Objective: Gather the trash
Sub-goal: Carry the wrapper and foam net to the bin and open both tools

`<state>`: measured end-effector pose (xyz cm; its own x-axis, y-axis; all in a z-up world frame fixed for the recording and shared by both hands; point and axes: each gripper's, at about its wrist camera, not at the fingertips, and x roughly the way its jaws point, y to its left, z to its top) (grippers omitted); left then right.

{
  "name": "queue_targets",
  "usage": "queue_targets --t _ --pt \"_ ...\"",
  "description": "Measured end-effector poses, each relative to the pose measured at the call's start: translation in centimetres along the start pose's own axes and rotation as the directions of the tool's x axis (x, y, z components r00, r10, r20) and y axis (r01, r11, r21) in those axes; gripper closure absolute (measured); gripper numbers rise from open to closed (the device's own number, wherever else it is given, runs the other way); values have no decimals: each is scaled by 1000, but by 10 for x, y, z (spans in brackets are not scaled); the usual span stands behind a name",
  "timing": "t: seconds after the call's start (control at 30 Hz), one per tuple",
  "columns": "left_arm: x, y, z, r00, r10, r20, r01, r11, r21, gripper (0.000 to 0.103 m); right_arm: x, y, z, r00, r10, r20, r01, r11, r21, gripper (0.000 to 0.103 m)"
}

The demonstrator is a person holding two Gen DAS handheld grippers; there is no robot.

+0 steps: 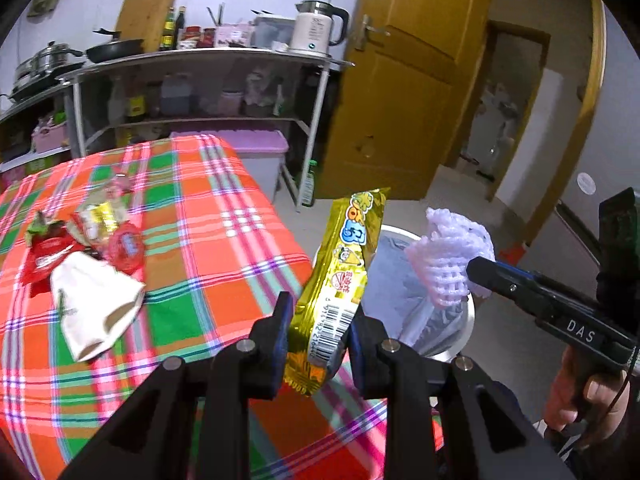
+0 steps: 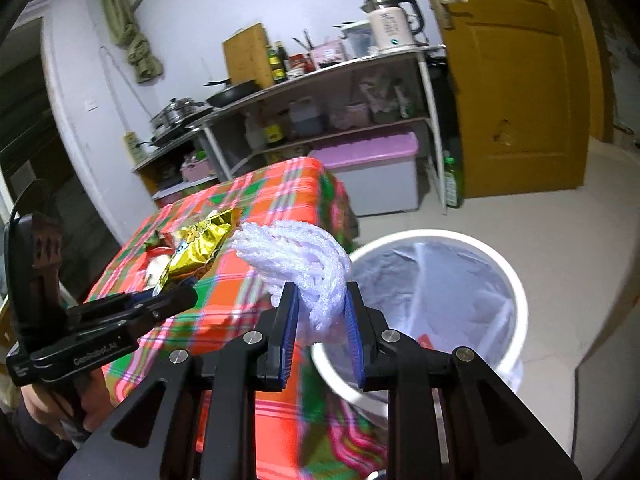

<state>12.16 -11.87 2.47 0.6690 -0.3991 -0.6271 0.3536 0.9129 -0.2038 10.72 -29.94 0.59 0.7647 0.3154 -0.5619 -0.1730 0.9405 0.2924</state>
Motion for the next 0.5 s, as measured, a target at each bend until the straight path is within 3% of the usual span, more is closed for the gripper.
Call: queue_targets --t 0.5 --pt "56 -32 -2 991 -59 -116 64 997 38 76 19 -53 -11 995 -67 -76 74 993 90 79"
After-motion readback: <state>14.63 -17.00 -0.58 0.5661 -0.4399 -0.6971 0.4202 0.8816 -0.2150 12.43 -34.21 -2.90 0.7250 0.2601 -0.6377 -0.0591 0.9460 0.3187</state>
